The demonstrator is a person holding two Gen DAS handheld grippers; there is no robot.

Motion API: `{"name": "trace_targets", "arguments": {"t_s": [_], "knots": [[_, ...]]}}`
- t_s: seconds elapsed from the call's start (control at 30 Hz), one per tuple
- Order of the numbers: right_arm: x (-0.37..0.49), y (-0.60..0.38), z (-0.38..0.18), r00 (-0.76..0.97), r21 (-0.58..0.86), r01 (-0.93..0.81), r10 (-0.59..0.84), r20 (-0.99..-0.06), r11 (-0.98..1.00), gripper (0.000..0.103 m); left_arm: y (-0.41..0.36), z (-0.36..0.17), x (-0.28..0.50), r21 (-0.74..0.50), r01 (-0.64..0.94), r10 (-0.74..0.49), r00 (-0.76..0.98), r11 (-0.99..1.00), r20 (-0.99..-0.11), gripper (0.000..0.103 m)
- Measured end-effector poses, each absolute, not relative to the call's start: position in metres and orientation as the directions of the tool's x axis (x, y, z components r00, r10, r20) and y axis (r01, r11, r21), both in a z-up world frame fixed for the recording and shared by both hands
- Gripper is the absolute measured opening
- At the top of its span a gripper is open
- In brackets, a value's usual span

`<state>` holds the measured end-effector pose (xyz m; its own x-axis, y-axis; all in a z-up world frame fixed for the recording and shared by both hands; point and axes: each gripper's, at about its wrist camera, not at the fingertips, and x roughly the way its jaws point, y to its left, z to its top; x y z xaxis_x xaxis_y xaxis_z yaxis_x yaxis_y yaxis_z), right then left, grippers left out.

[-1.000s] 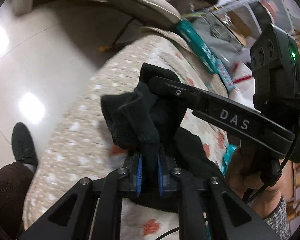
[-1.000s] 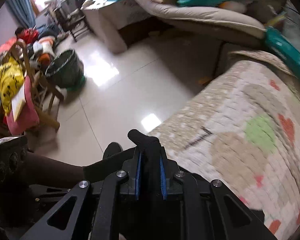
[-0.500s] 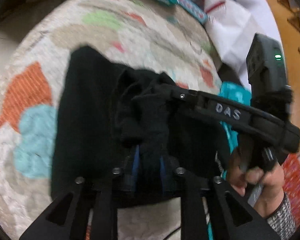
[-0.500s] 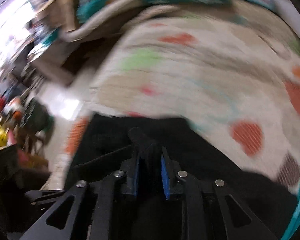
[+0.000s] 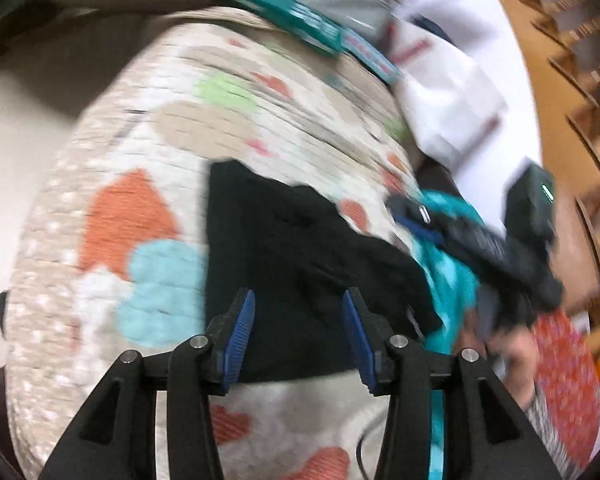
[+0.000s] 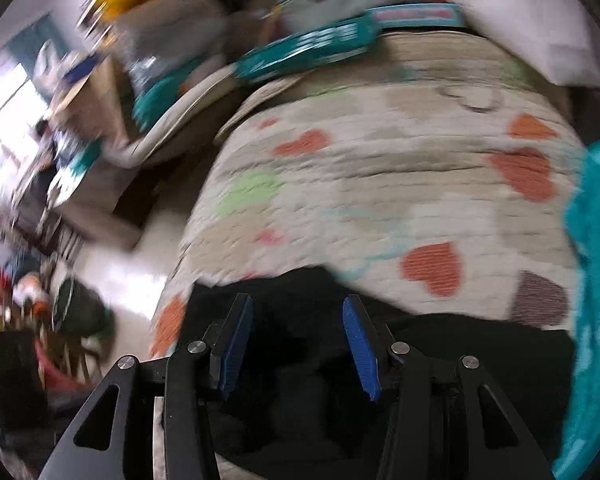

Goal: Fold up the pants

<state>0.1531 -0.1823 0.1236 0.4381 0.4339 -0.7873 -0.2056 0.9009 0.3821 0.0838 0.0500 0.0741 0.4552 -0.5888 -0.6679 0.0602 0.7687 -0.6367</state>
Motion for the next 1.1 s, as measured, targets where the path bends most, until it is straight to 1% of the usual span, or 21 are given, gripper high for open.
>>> {"name": "trace_targets", "arguments": {"t_s": [0.03,0.1,0.17,0.23,0.27,0.3,0.43,0.5,0.53,0.57,0.63,0.67,0.7,0.77,0.8,0.83,0.87,0.9,0.93,1.07,1.1], "knots": [[0.151,-0.165,0.121,0.428,0.343,-0.231,0.412,-0.804,0.910,0.054,0.057,0.072,0.086,-0.625,0.038,-0.565,0.473,0.780,-0.676,0.045],[0.144,-0.140,0.115,0.428,0.269,-0.270,0.365,-0.827,0.925,0.062,0.065,0.068,0.092,-0.599,0.010,-0.525,0.496,0.800,-0.692,0.045],[0.139,-0.122,0.107,0.421,0.219,-0.292,0.331,-0.845,0.931,0.064,0.072,0.063,0.098,-0.594,-0.028,-0.503,0.501,0.804,-0.704,0.045],[0.133,-0.107,0.095,0.413,0.110,-0.303,0.235,-0.880,0.947,0.063,0.073,0.057,0.107,-0.603,-0.058,-0.502,0.494,0.795,-0.710,0.045],[0.131,-0.109,0.089,0.424,0.037,-0.274,0.155,-0.892,0.961,0.062,0.074,0.056,0.111,-0.605,-0.062,-0.502,0.494,0.794,-0.710,0.045],[0.131,-0.116,0.085,0.427,0.019,-0.246,0.126,-0.895,0.969,0.062,0.070,0.055,0.117,-0.605,-0.060,-0.503,0.494,0.794,-0.710,0.045],[0.139,-0.192,0.067,0.365,-0.038,0.023,-0.044,-0.930,0.999,0.062,0.056,0.055,0.125,-0.607,-0.025,-0.521,0.487,0.794,-0.701,0.045],[0.136,-0.224,0.061,0.314,-0.094,0.110,-0.124,-0.941,0.989,0.062,0.052,0.050,0.121,-0.622,-0.015,-0.541,0.477,0.783,-0.693,0.045],[0.134,-0.235,0.063,0.308,-0.097,0.135,-0.135,-0.942,0.986,0.062,0.052,0.047,0.117,-0.625,-0.017,-0.546,0.468,0.780,-0.695,0.045],[0.133,-0.242,0.067,0.317,-0.074,0.146,-0.118,-0.941,0.987,0.062,0.052,0.041,0.115,-0.630,-0.025,-0.553,0.454,0.776,-0.699,0.045],[0.137,-0.244,0.083,0.374,0.031,0.124,-0.018,-0.927,0.992,0.063,0.053,0.027,0.112,-0.644,-0.053,-0.567,0.425,0.763,-0.706,0.045],[0.143,-0.236,0.094,0.404,0.097,0.072,0.060,-0.913,0.993,0.064,0.053,0.022,0.109,-0.649,-0.062,-0.571,0.417,0.758,-0.707,0.045],[0.150,-0.223,0.104,0.418,0.168,-0.011,0.158,-0.895,0.986,0.064,0.053,0.017,0.106,-0.652,-0.069,-0.575,0.407,0.755,-0.710,0.045],[0.164,-0.191,0.117,0.384,0.277,-0.185,0.329,-0.863,0.943,0.066,0.050,0.008,0.099,-0.654,-0.064,-0.585,0.388,0.754,-0.712,0.045],[0.174,-0.172,0.120,0.343,0.310,-0.265,0.390,-0.854,0.913,0.069,0.047,0.006,0.096,-0.657,-0.055,-0.592,0.384,0.752,-0.709,0.045],[0.182,-0.151,0.120,0.296,0.323,-0.335,0.424,-0.856,0.885,0.069,0.044,0.005,0.093,-0.655,-0.041,-0.594,0.383,0.754,-0.708,0.043],[0.189,-0.132,0.119,0.263,0.313,-0.384,0.428,-0.865,0.869,0.069,0.040,0.006,0.091,-0.647,-0.023,-0.592,0.380,0.762,-0.711,0.040],[0.195,-0.112,0.115,0.236,0.285,-0.429,0.411,-0.881,0.857,0.069,0.035,0.007,0.089,-0.637,-0.005,-0.590,0.371,0.771,-0.717,0.032],[0.201,-0.093,0.109,0.212,0.257,-0.466,0.389,-0.897,0.847,0.069,0.031,0.007,0.086,-0.623,0.007,-0.580,0.370,0.782,-0.725,0.030],[0.214,-0.039,0.077,0.141,0.179,-0.556,0.305,-0.942,0.811,0.069,0.028,0.006,0.084,-0.609,0.017,-0.567,0.385,0.793,-0.728,0.030],[0.217,-0.033,0.068,0.124,0.169,-0.570,0.288,-0.950,0.804,0.062,0.029,0.005,0.083,-0.616,0.015,-0.573,0.385,0.788,-0.723,0.030]]}}
